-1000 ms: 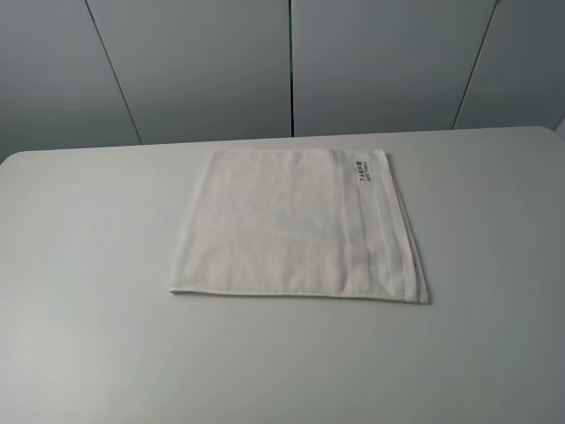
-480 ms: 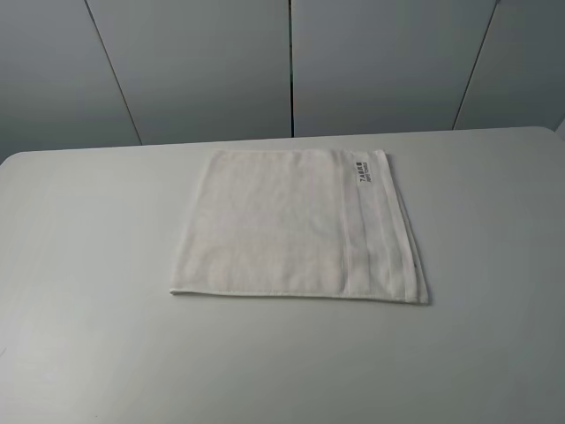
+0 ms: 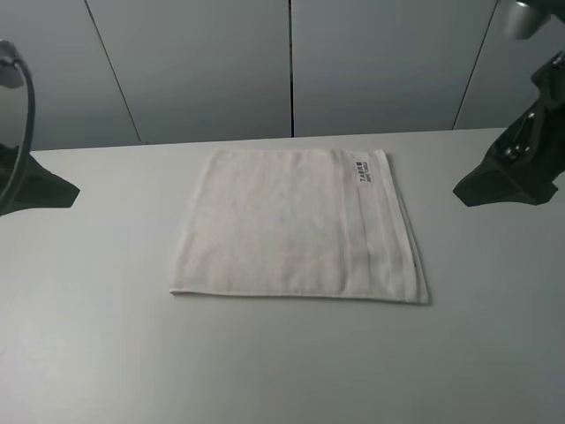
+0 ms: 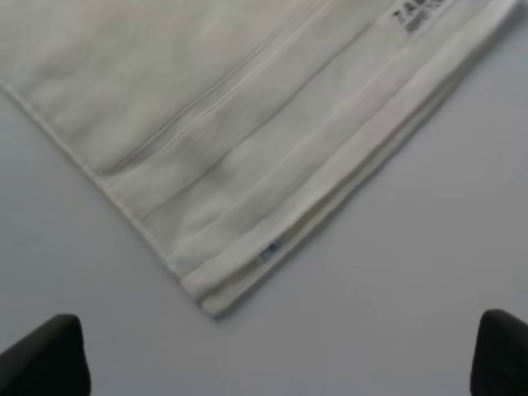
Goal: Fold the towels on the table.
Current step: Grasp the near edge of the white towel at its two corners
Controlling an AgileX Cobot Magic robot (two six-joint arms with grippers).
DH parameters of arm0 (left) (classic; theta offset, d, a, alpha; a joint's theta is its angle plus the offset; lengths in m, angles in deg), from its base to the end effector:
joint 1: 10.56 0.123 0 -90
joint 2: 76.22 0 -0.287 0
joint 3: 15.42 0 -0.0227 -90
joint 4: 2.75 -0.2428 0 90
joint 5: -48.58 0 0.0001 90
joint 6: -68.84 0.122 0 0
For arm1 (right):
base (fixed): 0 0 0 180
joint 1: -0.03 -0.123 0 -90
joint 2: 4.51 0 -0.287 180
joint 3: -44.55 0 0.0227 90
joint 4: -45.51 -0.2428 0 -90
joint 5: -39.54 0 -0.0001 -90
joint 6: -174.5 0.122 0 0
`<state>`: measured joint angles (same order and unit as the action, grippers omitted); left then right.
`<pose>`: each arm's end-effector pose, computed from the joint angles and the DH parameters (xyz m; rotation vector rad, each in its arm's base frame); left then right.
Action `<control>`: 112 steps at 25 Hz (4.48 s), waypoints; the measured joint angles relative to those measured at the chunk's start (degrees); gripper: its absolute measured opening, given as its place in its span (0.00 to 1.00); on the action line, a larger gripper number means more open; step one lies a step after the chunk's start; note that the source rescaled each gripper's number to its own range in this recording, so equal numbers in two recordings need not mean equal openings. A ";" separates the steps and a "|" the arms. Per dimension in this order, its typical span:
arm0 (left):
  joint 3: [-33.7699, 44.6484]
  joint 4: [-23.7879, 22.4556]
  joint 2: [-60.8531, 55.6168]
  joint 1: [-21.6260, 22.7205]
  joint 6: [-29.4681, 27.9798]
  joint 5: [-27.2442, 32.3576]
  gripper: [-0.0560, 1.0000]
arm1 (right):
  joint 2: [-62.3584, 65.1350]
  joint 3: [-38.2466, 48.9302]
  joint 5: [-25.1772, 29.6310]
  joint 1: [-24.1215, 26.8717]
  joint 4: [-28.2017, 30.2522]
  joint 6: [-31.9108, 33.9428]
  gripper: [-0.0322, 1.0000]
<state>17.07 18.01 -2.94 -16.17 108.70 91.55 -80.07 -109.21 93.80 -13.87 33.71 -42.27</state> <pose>0.2180 -0.0511 0.2546 0.7425 2.4172 -0.1831 0.2093 0.0727 0.2640 -1.0476 2.4803 0.1418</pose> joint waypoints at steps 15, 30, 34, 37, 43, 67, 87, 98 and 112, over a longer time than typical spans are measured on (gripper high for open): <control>-11.18 -16.81 31.03 -22.09 2.23 -4.39 0.99 | -17.97 -0.05 -1.61 -6.66 1.83 -10.58 1.00; -15.36 -22.23 46.91 -29.41 1.34 -1.70 0.99 | -25.74 -0.05 -5.82 -8.87 3.53 -12.70 1.00; -15.44 -23.84 47.18 -29.41 0.99 -1.17 0.99 | -26.96 -0.05 -6.20 -8.87 3.53 -13.51 1.00; -15.44 -25.14 47.18 -29.41 0.87 -1.09 0.99 | -27.61 -0.05 -6.77 -9.37 3.53 -13.86 1.00; -13.81 -26.55 47.39 -29.41 0.77 -2.16 0.99 | -28.84 -0.05 -7.36 -11.61 3.75 -17.43 1.00; -14.24 -27.44 49.87 -29.76 -1.29 -2.70 0.99 | -33.37 8.30 -20.13 -13.96 6.72 -28.31 0.96; -14.24 -27.44 49.87 -29.76 -1.29 -2.70 0.99 | -36.98 8.30 -22.65 -13.96 11.42 -23.95 0.78; -14.24 -27.44 49.99 -29.76 -1.29 -2.85 0.98 | -39.56 7.74 -23.45 -14.06 12.65 -20.51 0.80; -14.27 -27.69 49.99 -29.76 -1.18 -3.54 0.80 | -39.59 7.62 -27.08 -14.06 16.56 -19.68 0.03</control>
<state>2.81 -9.68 47.05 -45.94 107.52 88.01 -119.66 -101.59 66.72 -27.93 50.27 -61.95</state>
